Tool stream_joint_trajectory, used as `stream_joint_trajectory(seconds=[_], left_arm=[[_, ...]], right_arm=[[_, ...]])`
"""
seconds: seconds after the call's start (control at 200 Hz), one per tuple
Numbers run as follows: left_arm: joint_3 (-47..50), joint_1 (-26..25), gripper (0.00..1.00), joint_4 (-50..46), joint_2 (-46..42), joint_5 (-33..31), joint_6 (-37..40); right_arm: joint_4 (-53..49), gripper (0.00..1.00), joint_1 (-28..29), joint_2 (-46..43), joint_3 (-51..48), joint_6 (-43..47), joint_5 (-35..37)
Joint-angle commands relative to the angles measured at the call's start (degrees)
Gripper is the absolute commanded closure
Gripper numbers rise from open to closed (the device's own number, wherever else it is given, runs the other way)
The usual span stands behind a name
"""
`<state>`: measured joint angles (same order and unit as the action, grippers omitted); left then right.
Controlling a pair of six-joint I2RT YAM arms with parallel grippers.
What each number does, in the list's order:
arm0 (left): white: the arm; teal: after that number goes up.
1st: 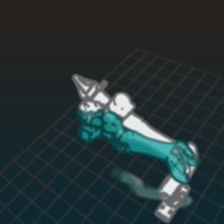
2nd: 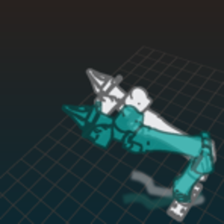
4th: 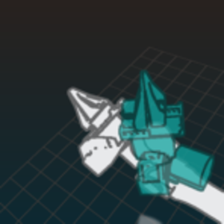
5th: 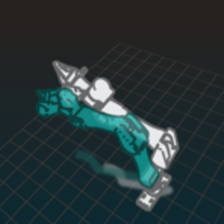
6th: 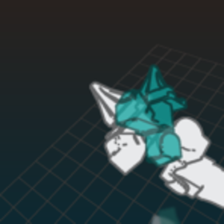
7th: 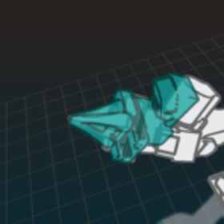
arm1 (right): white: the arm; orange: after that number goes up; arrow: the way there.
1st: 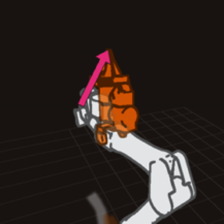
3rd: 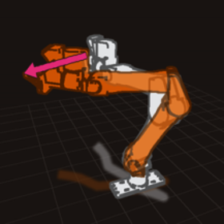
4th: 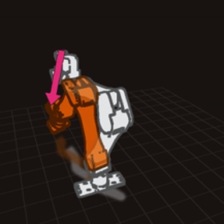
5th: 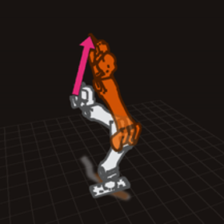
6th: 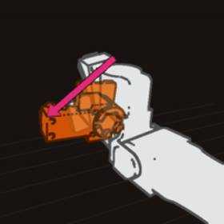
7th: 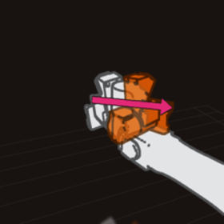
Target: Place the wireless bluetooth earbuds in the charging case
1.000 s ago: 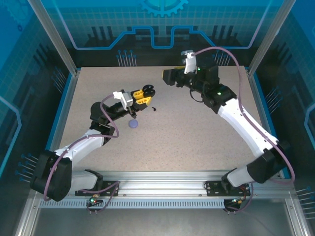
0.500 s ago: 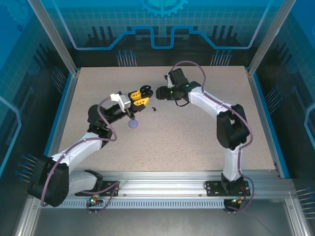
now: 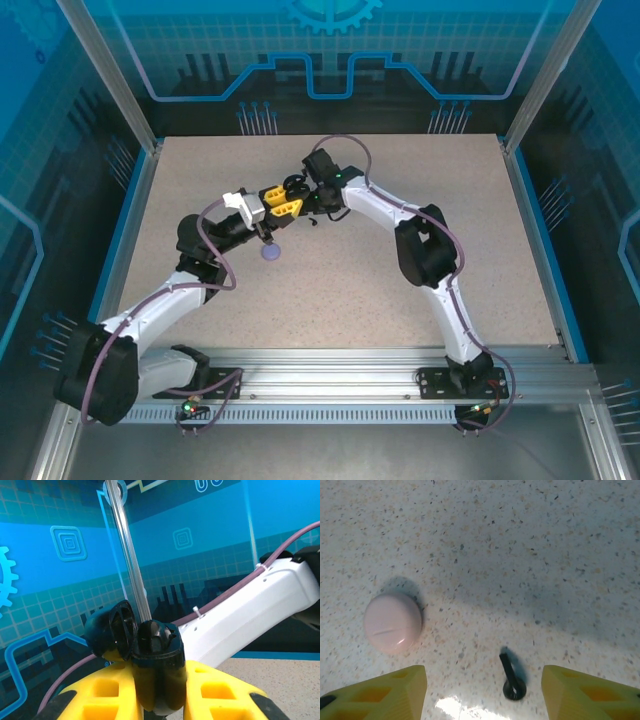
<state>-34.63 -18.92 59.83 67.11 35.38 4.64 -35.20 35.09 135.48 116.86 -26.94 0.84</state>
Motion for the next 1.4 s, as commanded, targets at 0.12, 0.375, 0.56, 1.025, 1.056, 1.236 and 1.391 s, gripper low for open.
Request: stream_joint_trajectory(seconds=[0.12, 0.375, 0.56, 1.025, 1.056, 1.236, 1.391], left_arm=[[0.62, 0.11, 1.00, 0.72, -1.11, -0.56, 0.82], [0.74, 0.14, 1.00, 0.59, -1.19, -0.69, 1.29], [0.70, 0.11, 1.00, 0.83, -0.96, -0.83, 1.18], [0.62, 0.11, 1.00, 0.98, -2.03, -1.27, 0.45], [0.54, 0.11, 1.00, 0.84, -2.09, -1.28, 0.49], [0.09, 0.11, 1.00, 0.68, -2.18, -1.19, 0.30], [-0.35, 0.11, 1.00, 0.59, -2.15, -1.00, 0.04]], right_arm=[[-3.26, 0.39, -0.20, 6.62, 7.92, 0.86, -3.61], [-3.88, 0.41, 0.15, 8.94, 10.23, 1.33, -6.20], [-5.26, 0.43, 0.67, 9.09, 10.14, 2.70, -6.99], [-7.44, 0.54, 2.69, 5.49, 4.31, 5.19, -8.22], [-7.22, 0.54, 2.85, 4.83, 3.36, 5.14, -8.35], [-5.71, 0.55, 4.10, 0.70, -2.01, 5.68, -7.63], [-5.19, 0.58, 4.47, -3.06, -3.71, 5.25, -8.00]])
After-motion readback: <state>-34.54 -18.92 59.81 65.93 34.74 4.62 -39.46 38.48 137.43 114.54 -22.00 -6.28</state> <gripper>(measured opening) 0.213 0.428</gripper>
